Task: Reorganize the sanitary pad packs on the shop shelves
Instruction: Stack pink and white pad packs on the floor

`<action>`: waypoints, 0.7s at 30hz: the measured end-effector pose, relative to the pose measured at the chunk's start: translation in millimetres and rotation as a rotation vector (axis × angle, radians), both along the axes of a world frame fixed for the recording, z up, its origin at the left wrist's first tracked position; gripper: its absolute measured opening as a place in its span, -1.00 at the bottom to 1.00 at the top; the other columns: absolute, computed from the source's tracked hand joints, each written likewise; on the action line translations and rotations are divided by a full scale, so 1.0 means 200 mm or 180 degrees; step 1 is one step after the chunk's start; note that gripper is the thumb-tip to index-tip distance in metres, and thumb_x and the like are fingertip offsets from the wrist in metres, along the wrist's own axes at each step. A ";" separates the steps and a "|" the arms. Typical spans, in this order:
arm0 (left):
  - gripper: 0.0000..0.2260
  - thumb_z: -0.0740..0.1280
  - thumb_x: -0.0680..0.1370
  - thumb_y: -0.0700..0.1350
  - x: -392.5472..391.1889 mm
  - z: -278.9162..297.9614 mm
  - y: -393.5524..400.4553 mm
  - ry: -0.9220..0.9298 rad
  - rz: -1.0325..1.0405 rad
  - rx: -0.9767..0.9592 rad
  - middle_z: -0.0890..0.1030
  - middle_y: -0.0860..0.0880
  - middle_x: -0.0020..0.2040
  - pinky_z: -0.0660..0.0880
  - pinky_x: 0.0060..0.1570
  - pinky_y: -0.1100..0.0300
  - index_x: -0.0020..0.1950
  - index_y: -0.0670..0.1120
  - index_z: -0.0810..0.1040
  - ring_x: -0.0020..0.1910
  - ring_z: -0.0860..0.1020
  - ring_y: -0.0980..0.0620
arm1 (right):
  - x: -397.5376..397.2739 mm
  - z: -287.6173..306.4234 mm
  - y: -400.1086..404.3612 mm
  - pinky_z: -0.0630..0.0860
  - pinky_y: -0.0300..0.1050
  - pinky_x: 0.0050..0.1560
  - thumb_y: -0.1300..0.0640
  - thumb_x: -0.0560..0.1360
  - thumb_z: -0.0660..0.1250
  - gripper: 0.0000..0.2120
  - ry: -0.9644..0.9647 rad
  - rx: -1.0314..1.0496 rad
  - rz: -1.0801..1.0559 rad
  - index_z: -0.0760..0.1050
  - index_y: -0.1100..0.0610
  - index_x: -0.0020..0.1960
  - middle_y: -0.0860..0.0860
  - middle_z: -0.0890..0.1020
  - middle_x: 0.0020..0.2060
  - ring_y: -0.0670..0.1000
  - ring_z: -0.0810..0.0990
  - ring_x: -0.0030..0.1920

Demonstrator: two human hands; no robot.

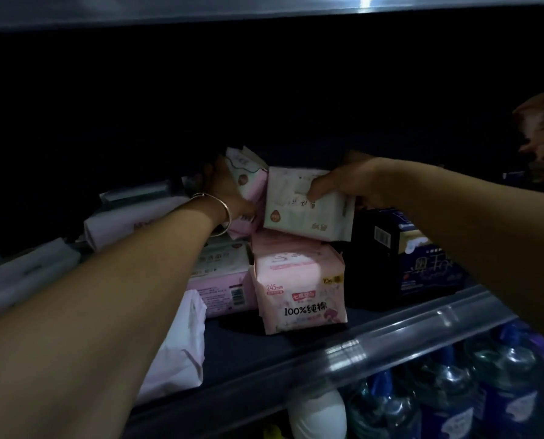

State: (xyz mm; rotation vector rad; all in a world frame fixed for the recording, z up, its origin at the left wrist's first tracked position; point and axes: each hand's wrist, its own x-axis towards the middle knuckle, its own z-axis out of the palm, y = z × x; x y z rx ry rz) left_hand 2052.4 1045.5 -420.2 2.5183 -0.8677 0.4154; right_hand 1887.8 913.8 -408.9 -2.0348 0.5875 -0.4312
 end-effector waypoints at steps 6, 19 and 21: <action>-0.10 0.55 0.24 -0.09 -0.22 0.14 0.15 -0.0513 -0.0049 -0.0308 0.18 -0.21 0.37 0.31 0.26 -0.02 0.42 -0.20 0.11 0.35 0.22 -0.25 | -0.15 0.05 0.09 0.51 -0.07 -0.10 0.33 0.35 0.46 -0.56 -0.0792 -0.0304 0.0052 0.46 0.21 0.21 0.07 0.55 0.03 0.09 0.55 -0.04; -0.02 0.51 0.28 -0.06 -1.01 0.01 0.76 -0.1057 0.0088 -0.0029 0.20 -0.15 0.40 0.24 0.26 -0.13 0.53 -0.08 -0.02 0.37 0.18 -0.18 | -0.87 -0.13 0.45 0.59 -0.04 -0.09 0.26 0.38 0.45 -0.60 -0.0421 -0.0518 0.0855 0.47 0.16 0.19 0.02 0.58 -0.08 0.04 0.60 -0.07; -0.03 0.52 0.29 0.04 -1.13 -0.13 0.85 -0.1237 0.0064 0.0155 0.23 -0.18 0.37 0.24 0.25 -0.12 0.52 -0.10 0.01 0.34 0.22 -0.20 | -1.00 -0.25 0.50 0.57 0.01 0.02 0.26 0.38 0.45 -0.63 -0.0174 -0.0514 0.1039 0.47 0.13 0.16 -0.01 0.58 -0.10 0.02 0.59 -0.06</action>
